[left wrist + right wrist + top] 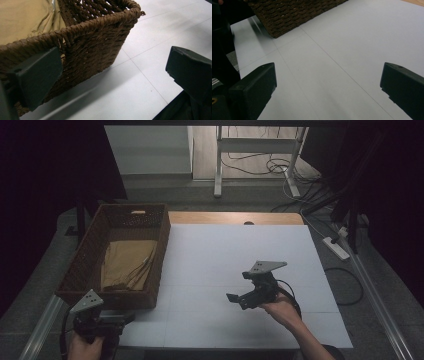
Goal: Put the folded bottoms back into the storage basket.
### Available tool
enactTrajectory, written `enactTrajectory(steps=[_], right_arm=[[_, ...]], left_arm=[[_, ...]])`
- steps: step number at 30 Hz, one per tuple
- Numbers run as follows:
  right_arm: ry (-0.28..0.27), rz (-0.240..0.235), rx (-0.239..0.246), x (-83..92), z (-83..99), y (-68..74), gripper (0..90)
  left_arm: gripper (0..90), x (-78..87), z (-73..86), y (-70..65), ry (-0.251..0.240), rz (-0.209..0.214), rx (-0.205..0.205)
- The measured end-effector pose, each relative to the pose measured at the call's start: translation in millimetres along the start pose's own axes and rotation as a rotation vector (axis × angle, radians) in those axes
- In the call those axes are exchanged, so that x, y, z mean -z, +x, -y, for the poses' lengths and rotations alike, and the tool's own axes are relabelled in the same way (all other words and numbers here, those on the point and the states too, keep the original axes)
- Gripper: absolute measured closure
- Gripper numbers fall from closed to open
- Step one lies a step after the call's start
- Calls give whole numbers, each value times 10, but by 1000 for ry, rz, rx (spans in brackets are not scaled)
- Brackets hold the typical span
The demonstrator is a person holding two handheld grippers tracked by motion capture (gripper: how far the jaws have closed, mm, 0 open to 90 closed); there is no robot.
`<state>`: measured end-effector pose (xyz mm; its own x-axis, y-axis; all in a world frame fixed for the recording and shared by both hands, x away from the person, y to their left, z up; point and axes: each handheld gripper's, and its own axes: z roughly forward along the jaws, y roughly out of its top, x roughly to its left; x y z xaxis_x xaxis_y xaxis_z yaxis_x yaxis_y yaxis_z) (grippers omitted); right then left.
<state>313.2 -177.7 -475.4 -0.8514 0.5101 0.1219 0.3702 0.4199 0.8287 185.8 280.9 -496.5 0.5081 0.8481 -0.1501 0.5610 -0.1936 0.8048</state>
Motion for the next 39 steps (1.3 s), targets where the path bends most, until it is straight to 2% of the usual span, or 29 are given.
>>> enactTrajectory(steps=[9,13,29,39], right_arm=[[-8,29,-9,176,85,-29,16],[-15,31,-33,250,132,-51,16],[-41,93,-88,503,369,-115,0],[-7,134,-107,595,539,-140,0]], left_arm=[[4,-4,-2,8,3,-1,8],[3,-7,-3,6,5,-2,9],[3,-9,-4,9,7,1,12],[2,-11,-5,8,9,0,11]])
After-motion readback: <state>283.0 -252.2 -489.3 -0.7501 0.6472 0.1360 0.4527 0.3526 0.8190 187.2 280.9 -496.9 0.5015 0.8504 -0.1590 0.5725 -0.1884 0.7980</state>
